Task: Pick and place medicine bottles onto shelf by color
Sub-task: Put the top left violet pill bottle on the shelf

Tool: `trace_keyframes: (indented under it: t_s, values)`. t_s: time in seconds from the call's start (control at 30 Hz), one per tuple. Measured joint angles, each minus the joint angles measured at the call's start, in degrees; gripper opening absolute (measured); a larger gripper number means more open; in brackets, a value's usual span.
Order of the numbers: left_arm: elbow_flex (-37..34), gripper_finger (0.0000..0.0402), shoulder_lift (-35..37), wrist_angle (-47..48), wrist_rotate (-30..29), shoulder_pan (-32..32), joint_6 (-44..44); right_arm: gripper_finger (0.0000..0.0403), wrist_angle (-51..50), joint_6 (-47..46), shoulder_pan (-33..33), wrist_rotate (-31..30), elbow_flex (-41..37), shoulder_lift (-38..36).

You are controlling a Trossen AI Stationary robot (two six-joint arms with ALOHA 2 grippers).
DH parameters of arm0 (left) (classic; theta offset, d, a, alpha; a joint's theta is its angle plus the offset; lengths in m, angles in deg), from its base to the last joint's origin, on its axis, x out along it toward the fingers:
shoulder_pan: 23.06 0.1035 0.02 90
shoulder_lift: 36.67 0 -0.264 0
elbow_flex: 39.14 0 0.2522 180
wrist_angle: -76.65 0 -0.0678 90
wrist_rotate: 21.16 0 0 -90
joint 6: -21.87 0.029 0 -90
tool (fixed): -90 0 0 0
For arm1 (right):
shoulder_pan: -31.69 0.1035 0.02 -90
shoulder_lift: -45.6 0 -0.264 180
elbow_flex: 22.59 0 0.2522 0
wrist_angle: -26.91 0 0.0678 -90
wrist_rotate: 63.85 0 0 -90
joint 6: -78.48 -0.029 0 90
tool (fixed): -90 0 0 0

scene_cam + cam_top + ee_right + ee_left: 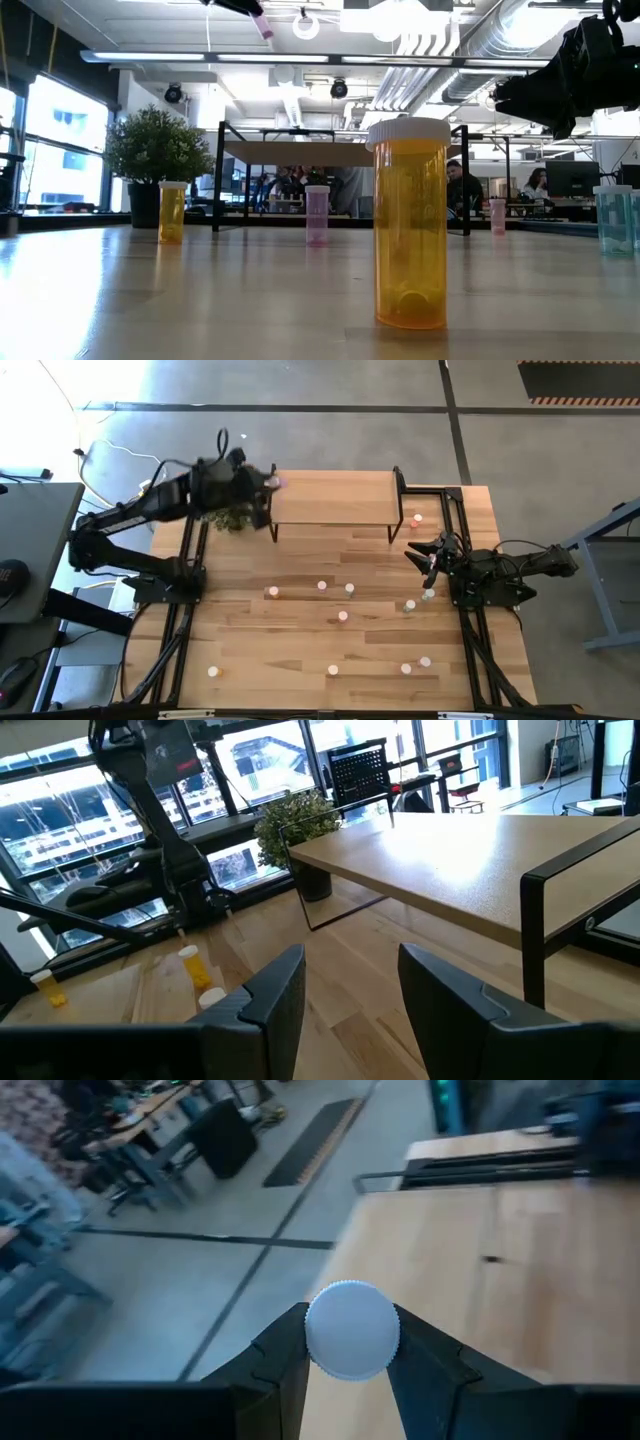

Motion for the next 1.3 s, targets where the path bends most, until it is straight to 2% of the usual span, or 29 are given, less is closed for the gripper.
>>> trace_keyframes:
  t_s: [0.37,0.57,0.77,0.93,1.3]
  values:
    - [12.09,0.0108,-14.93,1.71,7.37,14.79,2.68,0.0154,0.00,0.00,0.00,0.00,0.00,0.01]
    - [20.56,0.0108,-23.50,8.42,10.68,19.72,2.64,0.0154,0.00,0.00,0.01,0.00,0.00,0.00]
    - [28.74,0.0108,-30.55,16.75,11.92,21.60,2.31,0.0154,0.00,0.01,0.01,0.00,0.00,0.01]
    - [33.95,0.0108,-34.61,23.19,15.39,21.64,1.07,0.0154,0.00,0.01,0.02,0.00,0.00,0.00]
    - [35.20,0.0108,-40.01,29.62,17.65,21.97,1.55,0.0154,0.00,0.01,0.00,0.00,0.00,-0.01]
